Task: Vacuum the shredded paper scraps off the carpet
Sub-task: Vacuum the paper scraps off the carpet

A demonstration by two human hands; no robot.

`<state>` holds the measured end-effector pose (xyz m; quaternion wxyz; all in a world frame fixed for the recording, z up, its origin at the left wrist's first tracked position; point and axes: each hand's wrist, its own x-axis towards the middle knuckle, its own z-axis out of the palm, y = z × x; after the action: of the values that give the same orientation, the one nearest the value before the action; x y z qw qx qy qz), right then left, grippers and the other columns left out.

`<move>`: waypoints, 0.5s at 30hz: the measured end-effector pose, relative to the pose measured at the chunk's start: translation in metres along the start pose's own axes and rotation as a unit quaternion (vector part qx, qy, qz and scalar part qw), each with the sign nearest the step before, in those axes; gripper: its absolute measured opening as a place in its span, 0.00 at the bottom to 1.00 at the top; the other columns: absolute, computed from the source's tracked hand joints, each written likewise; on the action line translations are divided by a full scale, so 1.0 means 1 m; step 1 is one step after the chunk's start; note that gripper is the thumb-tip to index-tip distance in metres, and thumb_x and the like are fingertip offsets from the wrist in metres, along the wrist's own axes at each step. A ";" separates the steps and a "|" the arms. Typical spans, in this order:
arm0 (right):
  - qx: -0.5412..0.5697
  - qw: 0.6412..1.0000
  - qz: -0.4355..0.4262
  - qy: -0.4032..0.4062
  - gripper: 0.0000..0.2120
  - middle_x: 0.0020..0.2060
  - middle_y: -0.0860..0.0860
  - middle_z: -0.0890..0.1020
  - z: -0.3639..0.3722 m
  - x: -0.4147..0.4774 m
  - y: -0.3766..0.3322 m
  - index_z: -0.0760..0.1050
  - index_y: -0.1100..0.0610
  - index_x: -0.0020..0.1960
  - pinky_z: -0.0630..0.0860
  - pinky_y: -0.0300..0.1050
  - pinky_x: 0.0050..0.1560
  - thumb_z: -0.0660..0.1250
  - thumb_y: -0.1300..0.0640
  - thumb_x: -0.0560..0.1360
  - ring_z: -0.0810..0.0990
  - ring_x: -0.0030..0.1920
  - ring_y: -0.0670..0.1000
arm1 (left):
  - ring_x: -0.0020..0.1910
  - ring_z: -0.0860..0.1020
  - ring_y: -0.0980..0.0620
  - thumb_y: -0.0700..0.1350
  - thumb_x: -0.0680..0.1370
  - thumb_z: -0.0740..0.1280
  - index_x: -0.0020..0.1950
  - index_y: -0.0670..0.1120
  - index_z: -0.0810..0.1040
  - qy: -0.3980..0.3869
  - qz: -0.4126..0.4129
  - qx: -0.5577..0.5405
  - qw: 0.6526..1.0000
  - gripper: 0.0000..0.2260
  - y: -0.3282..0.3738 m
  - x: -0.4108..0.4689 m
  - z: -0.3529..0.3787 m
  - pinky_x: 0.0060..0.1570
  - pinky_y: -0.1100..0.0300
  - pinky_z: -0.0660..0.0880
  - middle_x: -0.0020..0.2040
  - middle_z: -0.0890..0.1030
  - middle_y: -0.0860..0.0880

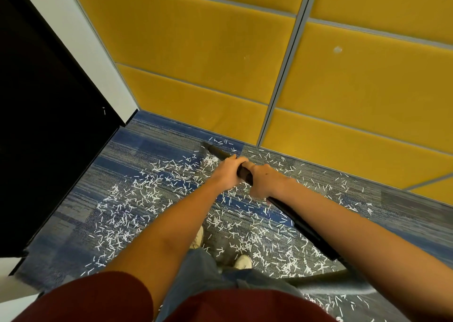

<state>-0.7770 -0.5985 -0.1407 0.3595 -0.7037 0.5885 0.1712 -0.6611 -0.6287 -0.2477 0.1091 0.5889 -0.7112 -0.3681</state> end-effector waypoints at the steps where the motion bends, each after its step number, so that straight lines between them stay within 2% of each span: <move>1: 0.000 1.000 0.002 -0.001 0.35 0.45 0.54 0.71 -0.001 0.001 0.000 0.54 0.53 0.76 0.75 0.40 0.33 0.64 0.67 0.73 0.72 0.33 0.48 | 0.53 0.77 0.43 0.34 0.70 0.72 0.58 0.48 0.76 0.002 0.001 -0.002 1.000 0.19 0.000 0.001 -0.001 0.57 0.45 0.74 0.55 0.77 0.46; 6: 0.021 1.000 0.011 -0.004 0.35 0.46 0.55 0.72 -0.008 0.006 0.002 0.54 0.52 0.76 0.78 0.44 0.40 0.63 0.68 0.74 0.75 0.34 0.51 | 0.52 0.77 0.44 0.34 0.71 0.70 0.58 0.48 0.76 0.006 0.004 0.009 1.000 0.18 0.004 0.006 -0.006 0.55 0.47 0.74 0.54 0.77 0.46; 12: 0.019 0.999 0.027 0.005 0.32 0.48 0.56 0.75 -0.009 0.007 0.003 0.57 0.54 0.74 0.79 0.44 0.40 0.64 0.66 0.74 0.77 0.36 0.52 | 0.52 0.77 0.44 0.34 0.71 0.71 0.56 0.49 0.76 -0.011 0.007 0.015 1.000 0.17 0.009 0.012 -0.008 0.56 0.46 0.74 0.53 0.76 0.47; 15: 0.034 0.999 0.038 0.007 0.32 0.43 0.54 0.73 -0.011 0.009 0.003 0.56 0.54 0.74 0.77 0.41 0.33 0.63 0.67 0.74 0.75 0.32 0.50 | 0.61 0.73 0.42 0.35 0.73 0.68 0.65 0.46 0.74 -0.025 0.012 0.048 0.998 0.20 0.010 0.019 -0.011 0.62 0.49 0.70 0.62 0.73 0.43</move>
<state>-0.7797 -0.6129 -0.1399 0.3726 -0.6690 0.6230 0.1598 -0.6675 -0.6499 -0.2388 0.0674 0.5753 -0.7375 -0.3471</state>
